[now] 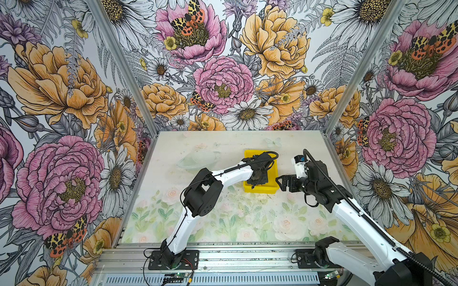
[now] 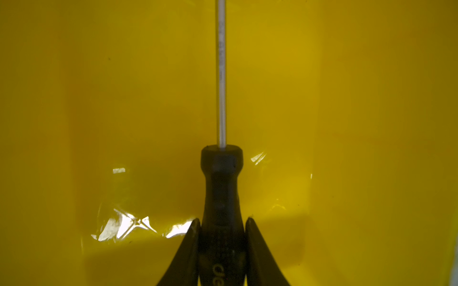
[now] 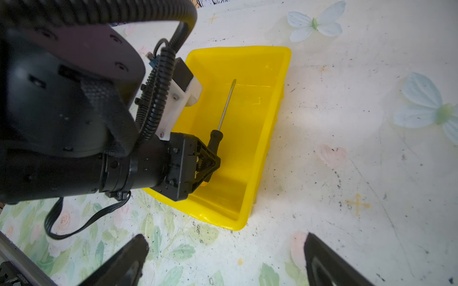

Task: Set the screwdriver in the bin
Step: 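Lower the screwdriver into the bin and open the left gripper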

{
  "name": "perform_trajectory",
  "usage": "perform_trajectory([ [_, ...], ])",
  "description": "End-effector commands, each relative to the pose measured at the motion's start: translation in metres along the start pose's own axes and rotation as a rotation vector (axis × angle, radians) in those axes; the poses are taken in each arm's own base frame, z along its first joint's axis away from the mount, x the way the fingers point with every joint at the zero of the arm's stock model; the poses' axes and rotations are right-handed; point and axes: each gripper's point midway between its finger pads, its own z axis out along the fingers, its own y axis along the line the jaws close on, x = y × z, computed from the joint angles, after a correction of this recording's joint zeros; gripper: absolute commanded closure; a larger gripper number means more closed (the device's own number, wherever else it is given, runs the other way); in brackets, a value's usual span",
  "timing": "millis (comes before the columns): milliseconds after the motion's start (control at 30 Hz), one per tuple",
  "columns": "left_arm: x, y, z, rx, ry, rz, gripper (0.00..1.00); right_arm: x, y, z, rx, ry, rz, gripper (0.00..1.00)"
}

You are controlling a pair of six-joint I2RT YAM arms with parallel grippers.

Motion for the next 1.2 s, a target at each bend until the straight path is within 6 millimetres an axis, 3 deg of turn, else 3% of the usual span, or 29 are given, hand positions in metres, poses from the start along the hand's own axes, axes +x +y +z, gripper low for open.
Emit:
perform_trajectory([
  [0,-0.007,-0.004,0.002,0.021,-0.005,-0.008,0.96,-0.003,-0.002,-0.001,0.008,-0.018,0.008,0.01],
  [333,-0.002,0.004,0.009,-0.010,0.001,-0.005,0.85,-0.004,-0.004,-0.001,0.013,-0.020,0.013,0.00],
  [600,-0.010,0.000,0.000,-0.003,-0.031,0.011,0.71,-0.005,-0.006,-0.001,0.018,-0.021,0.016,0.00],
  [900,-0.030,-0.009,-0.035,0.031,-0.106,0.005,0.53,-0.009,-0.007,-0.007,0.021,-0.047,0.022,0.01],
  [1167,-0.046,-0.011,-0.085,0.062,-0.199,-0.003,0.37,-0.011,-0.009,-0.013,0.034,-0.072,0.023,0.01],
])
